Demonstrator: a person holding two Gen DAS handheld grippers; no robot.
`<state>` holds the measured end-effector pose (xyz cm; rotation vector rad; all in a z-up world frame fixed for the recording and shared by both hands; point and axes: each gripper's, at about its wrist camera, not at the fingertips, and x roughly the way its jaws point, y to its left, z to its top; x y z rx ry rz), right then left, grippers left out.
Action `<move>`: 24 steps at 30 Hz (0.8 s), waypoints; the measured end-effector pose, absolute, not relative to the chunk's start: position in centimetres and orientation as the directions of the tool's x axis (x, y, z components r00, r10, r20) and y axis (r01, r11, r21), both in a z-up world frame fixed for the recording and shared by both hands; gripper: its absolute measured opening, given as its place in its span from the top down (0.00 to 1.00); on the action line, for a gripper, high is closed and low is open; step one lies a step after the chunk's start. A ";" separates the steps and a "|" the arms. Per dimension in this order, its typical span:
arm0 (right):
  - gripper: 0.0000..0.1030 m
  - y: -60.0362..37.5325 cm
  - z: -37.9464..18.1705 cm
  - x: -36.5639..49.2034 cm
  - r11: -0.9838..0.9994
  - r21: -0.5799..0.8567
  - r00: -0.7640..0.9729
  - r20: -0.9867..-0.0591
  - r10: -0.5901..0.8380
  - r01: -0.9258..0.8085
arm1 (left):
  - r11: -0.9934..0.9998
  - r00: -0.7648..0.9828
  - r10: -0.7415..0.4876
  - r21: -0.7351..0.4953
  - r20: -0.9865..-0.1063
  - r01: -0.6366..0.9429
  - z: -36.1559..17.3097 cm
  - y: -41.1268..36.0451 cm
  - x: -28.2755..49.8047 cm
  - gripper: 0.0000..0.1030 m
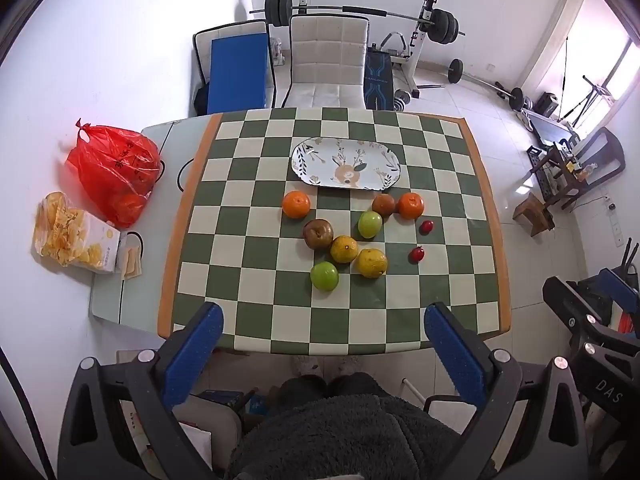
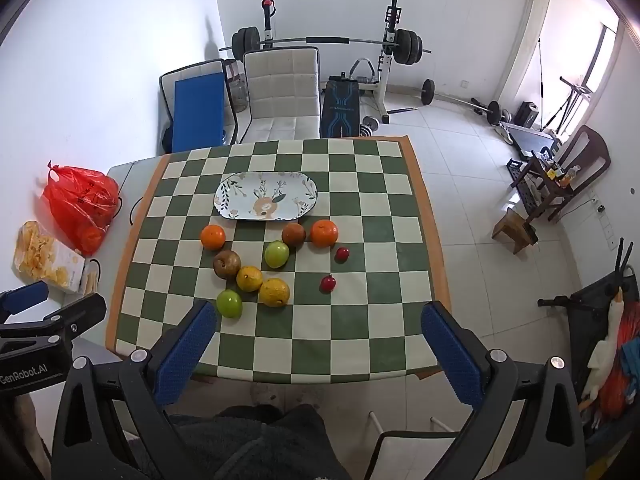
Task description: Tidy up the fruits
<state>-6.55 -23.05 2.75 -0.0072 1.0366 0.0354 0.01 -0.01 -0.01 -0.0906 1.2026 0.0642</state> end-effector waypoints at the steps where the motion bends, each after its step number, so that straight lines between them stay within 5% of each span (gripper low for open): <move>1: 0.00 -23.1 2.7 -6.5 0.999 0.004 0.504 -0.863 0.020 -0.032 | 0.995 0.360 0.002 -0.036 -0.933 -0.098 0.0 0.0 0.0 0.00; 24: 0.00 -23.3 3.6 -6.5 0.999 0.022 0.502 -0.864 0.037 -0.037 | 0.994 0.378 0.012 -0.029 -0.926 -0.103 0.5 0.1 0.1 0.00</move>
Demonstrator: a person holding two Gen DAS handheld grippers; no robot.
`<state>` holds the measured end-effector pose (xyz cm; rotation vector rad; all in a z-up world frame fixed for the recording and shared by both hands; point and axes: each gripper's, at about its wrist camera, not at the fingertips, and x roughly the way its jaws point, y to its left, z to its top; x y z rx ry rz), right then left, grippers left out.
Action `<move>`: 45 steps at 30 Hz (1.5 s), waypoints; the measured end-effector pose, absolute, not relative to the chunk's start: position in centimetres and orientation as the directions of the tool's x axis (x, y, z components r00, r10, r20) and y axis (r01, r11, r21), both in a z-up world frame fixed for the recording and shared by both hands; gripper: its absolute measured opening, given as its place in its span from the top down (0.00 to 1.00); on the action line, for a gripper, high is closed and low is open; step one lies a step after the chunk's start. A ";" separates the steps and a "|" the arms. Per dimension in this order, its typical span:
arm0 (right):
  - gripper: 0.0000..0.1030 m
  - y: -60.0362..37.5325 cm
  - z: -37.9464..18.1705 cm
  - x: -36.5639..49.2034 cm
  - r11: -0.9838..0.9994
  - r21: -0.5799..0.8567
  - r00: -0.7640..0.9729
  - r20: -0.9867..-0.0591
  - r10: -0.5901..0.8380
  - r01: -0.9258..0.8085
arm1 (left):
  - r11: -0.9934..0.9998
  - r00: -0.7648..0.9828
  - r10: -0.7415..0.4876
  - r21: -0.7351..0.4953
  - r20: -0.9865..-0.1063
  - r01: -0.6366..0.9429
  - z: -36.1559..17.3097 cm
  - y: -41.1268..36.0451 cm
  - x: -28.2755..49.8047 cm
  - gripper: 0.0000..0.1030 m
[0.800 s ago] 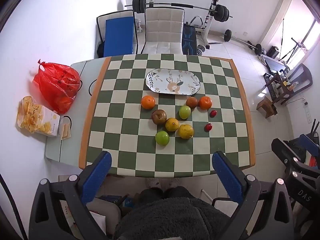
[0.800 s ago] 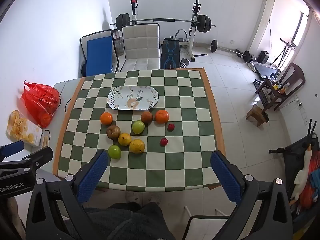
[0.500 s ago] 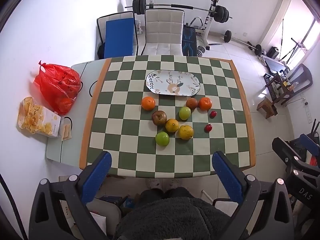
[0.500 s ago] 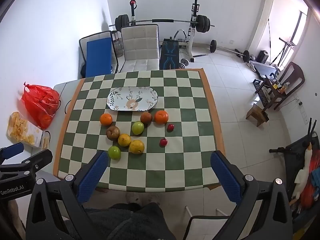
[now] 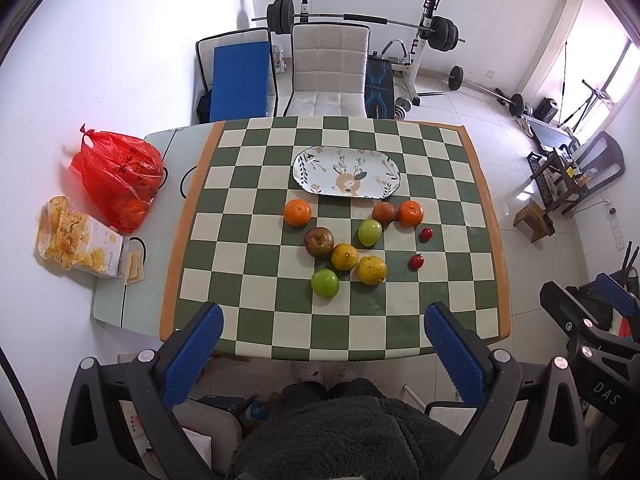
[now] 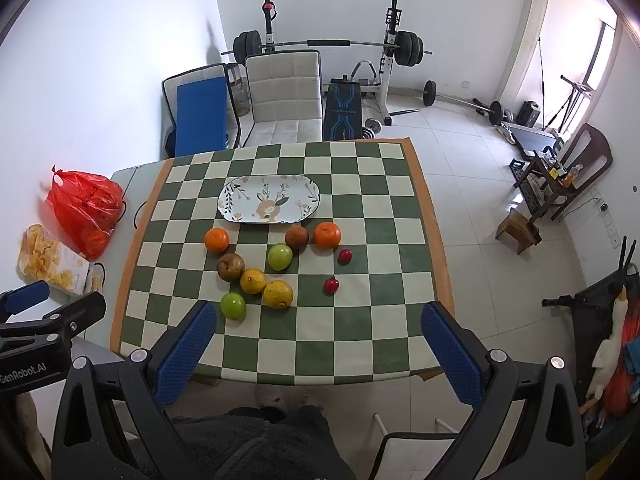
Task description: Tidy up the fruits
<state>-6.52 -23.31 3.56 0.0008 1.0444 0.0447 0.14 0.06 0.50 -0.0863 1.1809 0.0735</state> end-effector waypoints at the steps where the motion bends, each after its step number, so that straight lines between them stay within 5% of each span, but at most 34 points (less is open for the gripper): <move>1: 0.00 -23.2 3.7 -6.6 0.999 0.022 0.503 -0.864 0.037 -0.036 | 0.994 0.380 0.013 -0.028 -0.925 -0.103 0.5 0.0 0.1 0.00; 45: 0.00 -23.5 4.4 -6.4 0.999 0.031 0.516 -0.856 0.046 -0.037 | 0.994 0.397 0.012 -0.031 -0.918 -0.102 1.3 0.3 0.7 0.00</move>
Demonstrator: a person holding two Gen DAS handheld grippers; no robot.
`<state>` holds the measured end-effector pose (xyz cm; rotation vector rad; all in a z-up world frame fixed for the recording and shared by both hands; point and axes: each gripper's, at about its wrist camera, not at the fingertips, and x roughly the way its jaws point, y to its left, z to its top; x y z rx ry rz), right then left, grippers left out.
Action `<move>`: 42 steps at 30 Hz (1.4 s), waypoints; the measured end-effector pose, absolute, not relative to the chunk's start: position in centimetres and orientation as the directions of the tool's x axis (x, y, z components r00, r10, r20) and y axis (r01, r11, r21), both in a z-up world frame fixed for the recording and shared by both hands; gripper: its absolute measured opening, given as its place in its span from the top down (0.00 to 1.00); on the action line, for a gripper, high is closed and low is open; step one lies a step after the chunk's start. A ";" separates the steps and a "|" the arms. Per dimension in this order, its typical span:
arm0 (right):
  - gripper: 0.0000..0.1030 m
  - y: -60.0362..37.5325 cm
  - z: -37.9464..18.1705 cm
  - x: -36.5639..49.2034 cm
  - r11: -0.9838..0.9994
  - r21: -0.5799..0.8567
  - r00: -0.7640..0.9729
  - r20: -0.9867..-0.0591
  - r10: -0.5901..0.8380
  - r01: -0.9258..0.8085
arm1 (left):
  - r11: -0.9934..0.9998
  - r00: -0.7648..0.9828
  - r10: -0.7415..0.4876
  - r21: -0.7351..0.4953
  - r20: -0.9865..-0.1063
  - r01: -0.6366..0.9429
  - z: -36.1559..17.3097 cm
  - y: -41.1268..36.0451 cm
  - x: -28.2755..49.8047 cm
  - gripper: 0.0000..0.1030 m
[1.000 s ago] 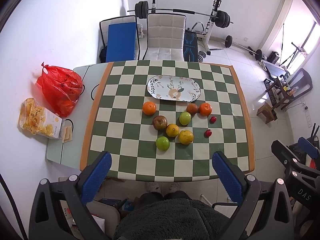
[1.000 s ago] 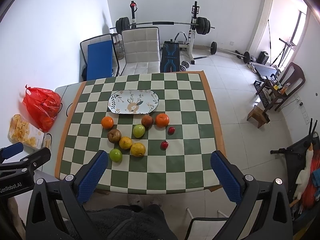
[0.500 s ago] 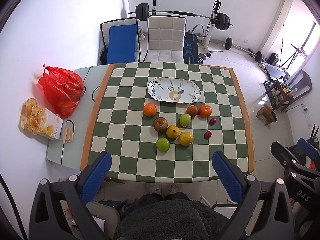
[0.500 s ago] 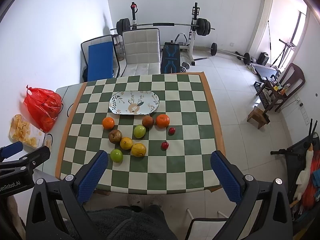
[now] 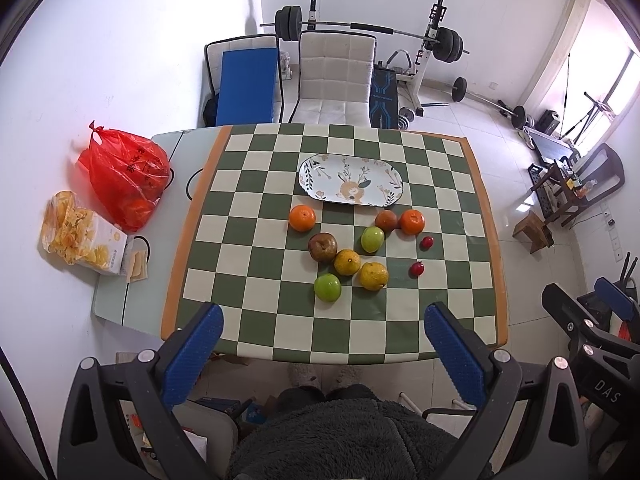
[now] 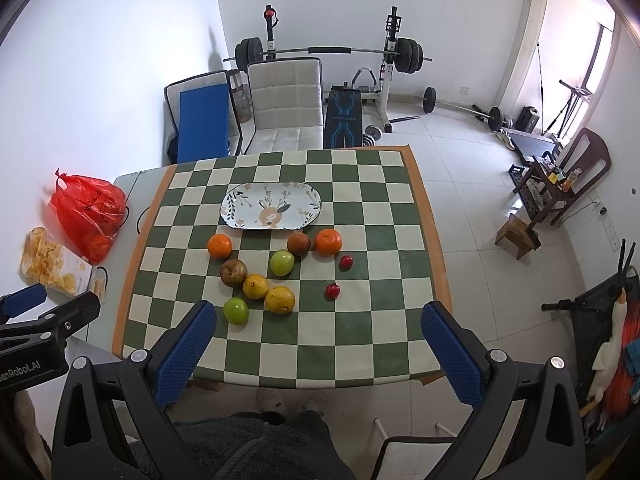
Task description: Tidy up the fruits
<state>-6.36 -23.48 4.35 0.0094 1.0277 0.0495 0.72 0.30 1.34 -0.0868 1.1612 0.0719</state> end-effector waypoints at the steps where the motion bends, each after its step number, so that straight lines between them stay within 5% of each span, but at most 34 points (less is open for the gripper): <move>1: 0.00 -23.5 4.5 -6.3 0.999 0.031 0.515 -0.856 0.046 -0.038 | 0.994 0.397 0.011 -0.032 -0.918 -0.101 1.3 0.3 0.7 0.00; 31: 0.00 -23.1 4.9 -6.0 0.999 0.044 0.522 -0.851 0.054 -0.032 | 0.992 0.403 0.019 -0.033 -0.915 -0.121 1.7 1.8 2.5 0.00; 37: 0.00 -22.5 2.5 -2.7 0.992 0.122 0.520 -0.847 0.112 -0.016 | 0.973 0.449 0.200 0.124 -0.871 -0.195 -2.2 3.5 6.3 0.00; 42: 0.00 -22.5 -6.3 2.2 0.989 0.148 0.438 -0.887 0.146 -0.030 | 0.923 0.412 0.380 0.309 -0.828 -0.230 -7.7 4.9 9.4 0.00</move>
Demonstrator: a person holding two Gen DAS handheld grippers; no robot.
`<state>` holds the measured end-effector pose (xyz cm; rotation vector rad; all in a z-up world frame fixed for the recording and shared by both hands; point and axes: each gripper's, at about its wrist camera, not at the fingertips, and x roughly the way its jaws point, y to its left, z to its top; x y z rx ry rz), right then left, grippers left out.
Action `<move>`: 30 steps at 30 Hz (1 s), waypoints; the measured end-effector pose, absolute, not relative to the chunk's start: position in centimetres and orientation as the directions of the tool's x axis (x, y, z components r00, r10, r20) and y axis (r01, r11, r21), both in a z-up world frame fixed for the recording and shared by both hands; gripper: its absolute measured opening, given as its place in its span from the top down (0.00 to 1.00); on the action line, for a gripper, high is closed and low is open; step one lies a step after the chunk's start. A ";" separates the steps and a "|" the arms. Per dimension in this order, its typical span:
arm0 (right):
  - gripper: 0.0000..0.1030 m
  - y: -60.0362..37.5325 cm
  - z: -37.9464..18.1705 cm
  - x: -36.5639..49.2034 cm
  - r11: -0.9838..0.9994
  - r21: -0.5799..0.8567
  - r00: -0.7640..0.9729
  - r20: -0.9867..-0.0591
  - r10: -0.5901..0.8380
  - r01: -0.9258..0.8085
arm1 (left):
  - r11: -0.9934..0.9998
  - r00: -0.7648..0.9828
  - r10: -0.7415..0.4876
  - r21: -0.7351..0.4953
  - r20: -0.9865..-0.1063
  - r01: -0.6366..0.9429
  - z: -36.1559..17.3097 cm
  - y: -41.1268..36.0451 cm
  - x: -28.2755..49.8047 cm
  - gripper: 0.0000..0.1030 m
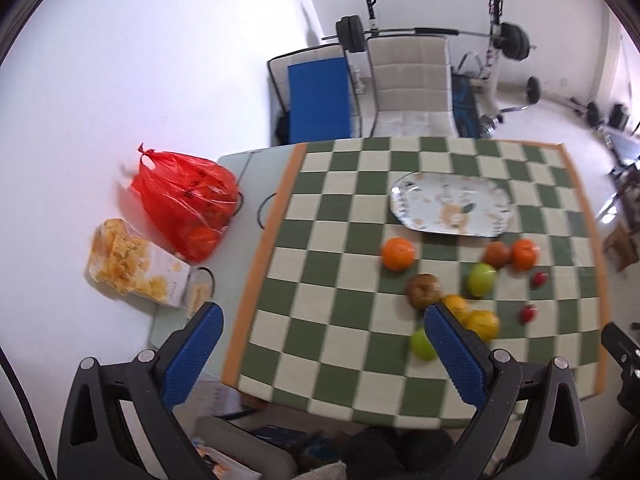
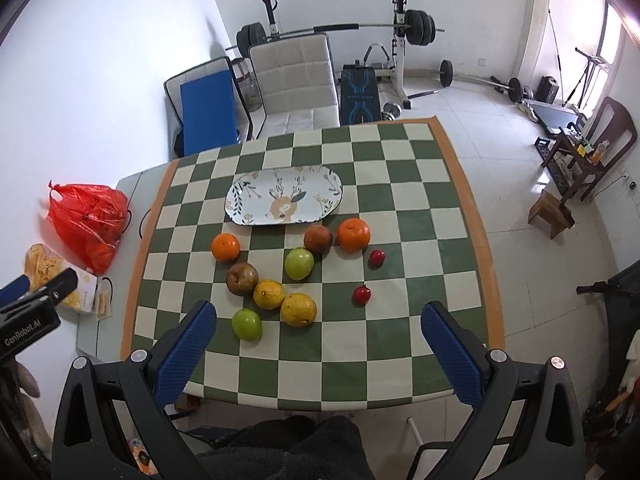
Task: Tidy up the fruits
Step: 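Grasp the brown apple with the left tool while the right tool grasps the yellow lemon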
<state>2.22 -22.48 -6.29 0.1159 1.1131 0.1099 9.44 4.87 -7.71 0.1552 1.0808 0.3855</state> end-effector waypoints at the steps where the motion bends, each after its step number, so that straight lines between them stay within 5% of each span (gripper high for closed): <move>1: 0.00 -22.0 -8.2 3.4 0.987 0.155 0.410 -0.899 0.156 -0.036 | 0.911 0.389 0.409 0.347 -0.825 -0.224 -9.2 5.0 10.4 0.00; 9: 0.02 -19.0 -26.9 9.9 0.976 0.217 0.130 -0.967 0.219 -0.032 | 0.908 0.214 0.419 0.401 -0.882 -0.123 -18.7 7.2 16.3 0.00; 13: 0.04 -17.0 -33.9 11.6 0.980 0.199 0.036 -0.979 0.199 -0.004 | 0.957 0.077 0.285 0.279 -0.956 -0.079 -24.0 8.6 19.7 0.00; 22: 0.24 -14.4 -41.1 11.8 0.977 0.199 -0.101 -0.973 0.207 0.077 | 0.981 -0.197 -0.140 -0.110 -0.970 -0.157 -33.6 7.3 25.4 0.01; 28: 0.33 -14.2 -43.1 11.7 0.968 0.212 -0.109 -0.968 0.228 0.136 | 0.969 -0.284 -0.231 -0.193 -0.931 -0.157 -38.2 4.3 27.4 0.03; 30: 0.33 -14.0 -43.3 11.6 0.967 0.211 -0.110 -0.968 0.226 0.140 | 0.971 -0.299 -0.230 -0.196 -0.926 -0.139 -39.1 3.3 27.8 0.13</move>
